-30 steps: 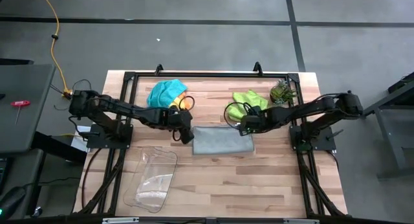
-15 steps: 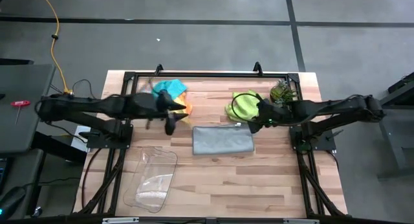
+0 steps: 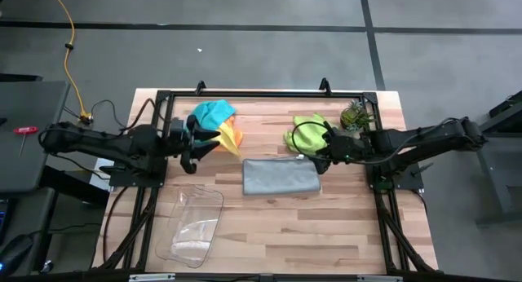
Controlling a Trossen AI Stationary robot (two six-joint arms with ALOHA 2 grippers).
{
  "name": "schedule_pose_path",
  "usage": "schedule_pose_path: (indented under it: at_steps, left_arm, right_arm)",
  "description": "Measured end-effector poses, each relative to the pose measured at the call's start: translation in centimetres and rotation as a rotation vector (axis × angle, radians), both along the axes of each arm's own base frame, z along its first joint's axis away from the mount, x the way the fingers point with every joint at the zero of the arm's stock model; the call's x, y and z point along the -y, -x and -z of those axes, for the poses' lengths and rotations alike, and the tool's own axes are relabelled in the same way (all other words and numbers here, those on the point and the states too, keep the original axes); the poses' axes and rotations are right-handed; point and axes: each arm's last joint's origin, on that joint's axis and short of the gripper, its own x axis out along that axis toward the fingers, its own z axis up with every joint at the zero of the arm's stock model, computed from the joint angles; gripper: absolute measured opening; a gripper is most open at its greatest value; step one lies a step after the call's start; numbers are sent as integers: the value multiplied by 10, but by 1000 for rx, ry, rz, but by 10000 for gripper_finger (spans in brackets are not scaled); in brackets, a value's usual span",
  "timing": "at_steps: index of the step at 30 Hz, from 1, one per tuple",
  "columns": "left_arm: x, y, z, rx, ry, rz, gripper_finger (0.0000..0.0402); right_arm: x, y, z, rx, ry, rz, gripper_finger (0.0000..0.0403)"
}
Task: Fold microfiber towels
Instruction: Fold the gray microfiber cloth
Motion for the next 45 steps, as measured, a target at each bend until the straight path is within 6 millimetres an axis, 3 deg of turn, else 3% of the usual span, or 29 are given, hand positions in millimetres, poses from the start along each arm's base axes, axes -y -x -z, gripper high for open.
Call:
schedule_pose_path:
  at_steps: [7,15,24,29,45]
  left_arm:
    - [0,2,-2,-22,-136,-29,163]
    - [0,1,-1,-29,-136,-35,163]
    - [0,1,0,-39,-136,-35,163]
    - [0,1,0,-39,-136,-35,163]
    - [-1,1,0,-41,-132,-58,163]
  right_arm:
    - [1,-3,-3,41,-6,-9,204]
    - [9,8,30,-315,-237,218,204]
    - [5,-25,79,-543,-285,199,204]
    - [6,-39,100,-579,-289,235,204]
    - [5,-58,130,-583,-302,293,204]
